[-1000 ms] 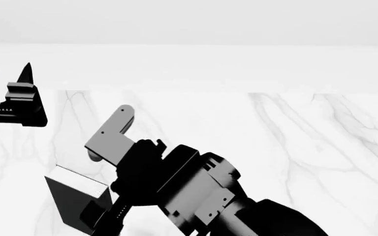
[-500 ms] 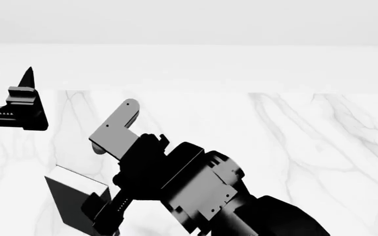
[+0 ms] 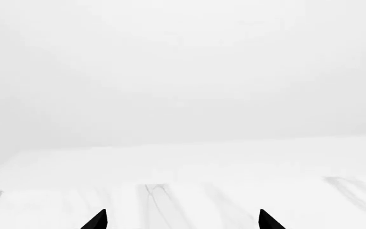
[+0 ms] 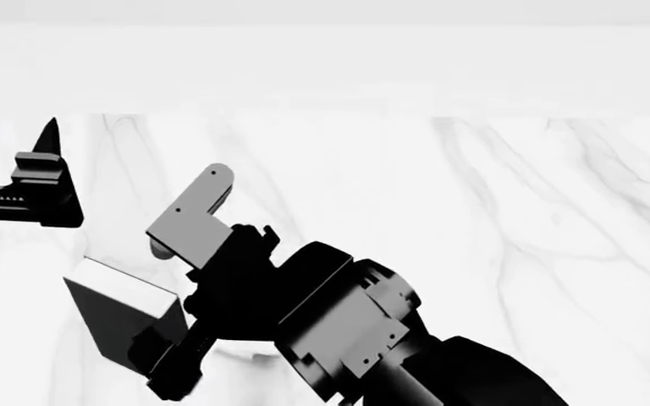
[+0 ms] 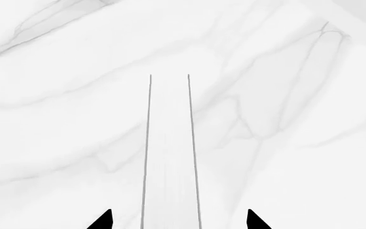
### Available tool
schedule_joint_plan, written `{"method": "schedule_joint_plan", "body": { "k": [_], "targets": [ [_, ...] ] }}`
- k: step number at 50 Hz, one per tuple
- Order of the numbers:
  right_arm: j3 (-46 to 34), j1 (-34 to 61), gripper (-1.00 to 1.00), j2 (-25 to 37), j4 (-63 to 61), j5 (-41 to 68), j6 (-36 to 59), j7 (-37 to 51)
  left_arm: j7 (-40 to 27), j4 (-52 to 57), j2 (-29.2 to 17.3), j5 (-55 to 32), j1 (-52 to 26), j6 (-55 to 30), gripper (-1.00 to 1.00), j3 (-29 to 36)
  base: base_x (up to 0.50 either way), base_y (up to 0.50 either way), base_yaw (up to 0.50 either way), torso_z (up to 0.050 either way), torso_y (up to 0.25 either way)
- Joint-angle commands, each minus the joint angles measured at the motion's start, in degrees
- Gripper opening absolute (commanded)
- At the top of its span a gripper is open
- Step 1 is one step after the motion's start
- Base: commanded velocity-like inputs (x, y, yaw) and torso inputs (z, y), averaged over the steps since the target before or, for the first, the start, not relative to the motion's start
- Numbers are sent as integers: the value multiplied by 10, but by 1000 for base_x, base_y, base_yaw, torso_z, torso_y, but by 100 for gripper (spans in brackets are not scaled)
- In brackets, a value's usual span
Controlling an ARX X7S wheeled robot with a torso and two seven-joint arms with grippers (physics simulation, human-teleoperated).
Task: Pick up the book on the left and place it on top of the shelf.
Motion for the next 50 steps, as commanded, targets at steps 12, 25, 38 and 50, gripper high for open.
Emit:
{"method": "schedule_joint_plan", "body": {
  "k": [12,25,38,50],
  "targets": [
    [-1,-7,100,0,1,-7,-2,-4,3,-3,-2,-7,7,15,100,-3,0,0,0,0,-55],
    [0,-11,-100,0,-5,-10,-1,3,4,-4,-2,-15,11,21,100,-12,0,0,0,0,-12],
    [0,-7,-100,0,-1,-2,-7,3,5,-1,-5,-22,12,19,100,-13,0,0,0,0,0],
    [0,-1,-100,0,2,1,-10,2,1,-4,-5,-25,7,11,100,-10,0,0,0,0,233]
  ]
}}
